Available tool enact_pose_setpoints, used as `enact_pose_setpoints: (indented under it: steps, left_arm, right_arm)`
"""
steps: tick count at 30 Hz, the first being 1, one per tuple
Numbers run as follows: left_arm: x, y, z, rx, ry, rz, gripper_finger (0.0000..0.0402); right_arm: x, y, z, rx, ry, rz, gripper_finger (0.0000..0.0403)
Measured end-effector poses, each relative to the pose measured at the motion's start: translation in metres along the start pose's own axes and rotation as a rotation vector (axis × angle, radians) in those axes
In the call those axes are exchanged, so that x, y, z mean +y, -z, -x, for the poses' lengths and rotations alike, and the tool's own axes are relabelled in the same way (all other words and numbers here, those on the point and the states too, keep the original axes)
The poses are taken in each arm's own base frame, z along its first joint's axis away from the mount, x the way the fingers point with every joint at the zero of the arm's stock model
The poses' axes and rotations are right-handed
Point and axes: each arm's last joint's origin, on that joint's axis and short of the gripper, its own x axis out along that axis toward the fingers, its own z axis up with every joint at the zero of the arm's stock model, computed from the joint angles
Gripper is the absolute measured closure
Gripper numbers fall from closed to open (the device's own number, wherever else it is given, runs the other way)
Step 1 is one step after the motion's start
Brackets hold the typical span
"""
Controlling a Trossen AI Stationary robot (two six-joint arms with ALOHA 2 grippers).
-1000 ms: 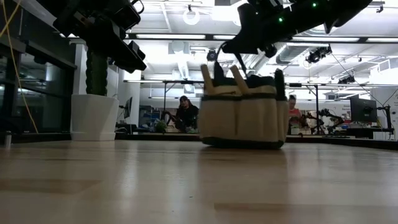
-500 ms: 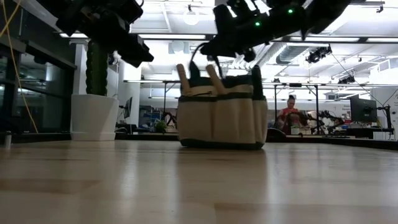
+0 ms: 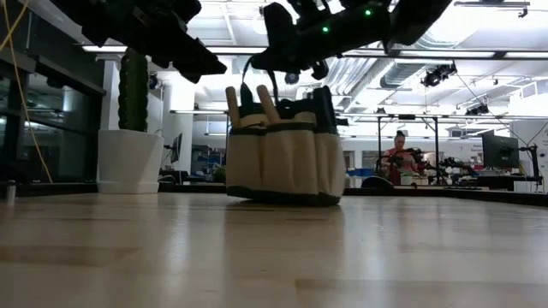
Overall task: Pick & Place Garden tools in Gardening bag
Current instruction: Move the gardening bag to the center of the table
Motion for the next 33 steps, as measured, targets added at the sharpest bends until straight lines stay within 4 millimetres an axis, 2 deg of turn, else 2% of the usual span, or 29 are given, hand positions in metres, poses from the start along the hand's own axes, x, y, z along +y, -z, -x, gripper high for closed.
enact_pose_setpoints:
  steps: [12, 18, 25, 33]
  left_arm:
    - [0.003, -0.003, -0.003, -0.036, -0.055, -0.013, 0.0258]
    - [0.006, 0.0, -0.013, -0.03, -0.055, -0.008, 0.0258]
    - [0.01, 0.007, -0.028, -0.02, -0.072, 0.006, 0.0258]
    - [0.012, 0.009, -0.031, -0.008, -0.112, 0.016, 0.0258]
  right_arm:
    - [-0.016, 0.0, -0.009, -0.016, 0.006, -0.064, 0.0399]
    - [-0.013, 0.008, -0.013, 0.012, -0.04, -0.08, 0.0399]
    - [-0.009, 0.007, -0.012, -0.006, -0.062, -0.076, 0.0399]
    - [-0.01, 0.011, -0.012, 0.031, -0.048, -0.07, 0.0396]
